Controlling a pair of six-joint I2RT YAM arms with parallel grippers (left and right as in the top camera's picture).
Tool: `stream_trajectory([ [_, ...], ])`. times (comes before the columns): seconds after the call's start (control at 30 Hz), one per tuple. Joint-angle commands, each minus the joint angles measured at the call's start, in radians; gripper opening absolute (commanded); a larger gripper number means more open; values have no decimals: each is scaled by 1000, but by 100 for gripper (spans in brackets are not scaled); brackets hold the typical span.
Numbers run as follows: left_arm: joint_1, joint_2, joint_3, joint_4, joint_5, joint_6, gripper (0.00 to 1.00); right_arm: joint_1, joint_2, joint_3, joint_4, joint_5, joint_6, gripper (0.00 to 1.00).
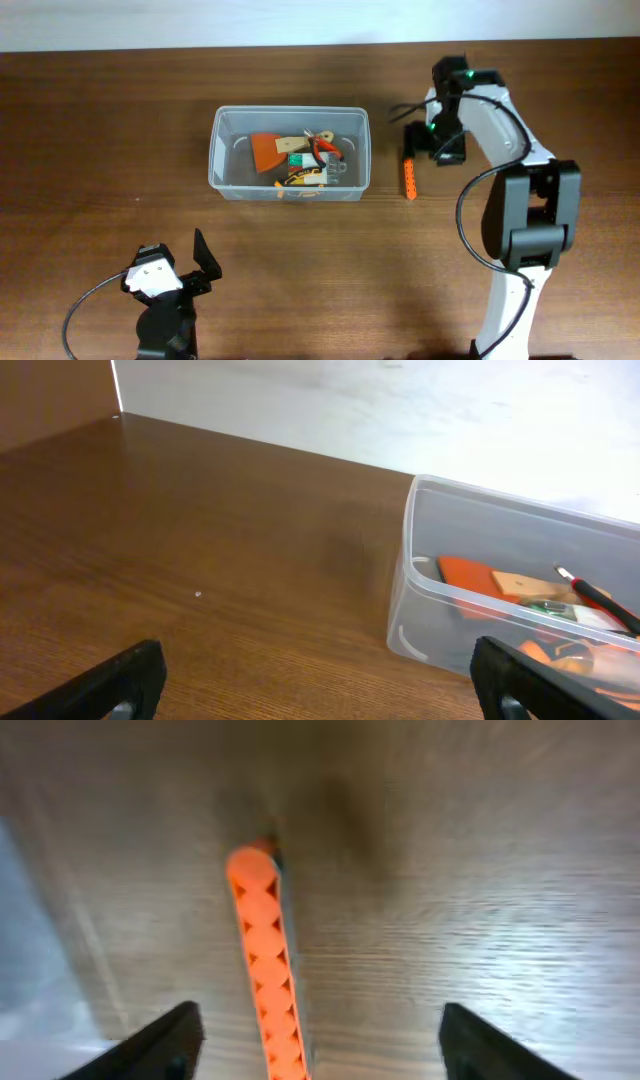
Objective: Pack container
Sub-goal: 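Grasp the orange bit holder with the right gripper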
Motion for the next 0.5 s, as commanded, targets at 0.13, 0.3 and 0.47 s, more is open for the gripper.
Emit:
stream_trajectory([
  [0.13, -4, -5, -3, -1, -3, 9, 99, 19, -1, -76, 33, 34, 20, 57],
  [0.3, -4, -5, -4, -1, -4, 9, 99, 29, -1, -119, 47, 41, 19, 49],
  [0.47, -4, -5, -4, -1, -4, 9, 99, 51, 0, -169, 77, 41, 20, 45],
])
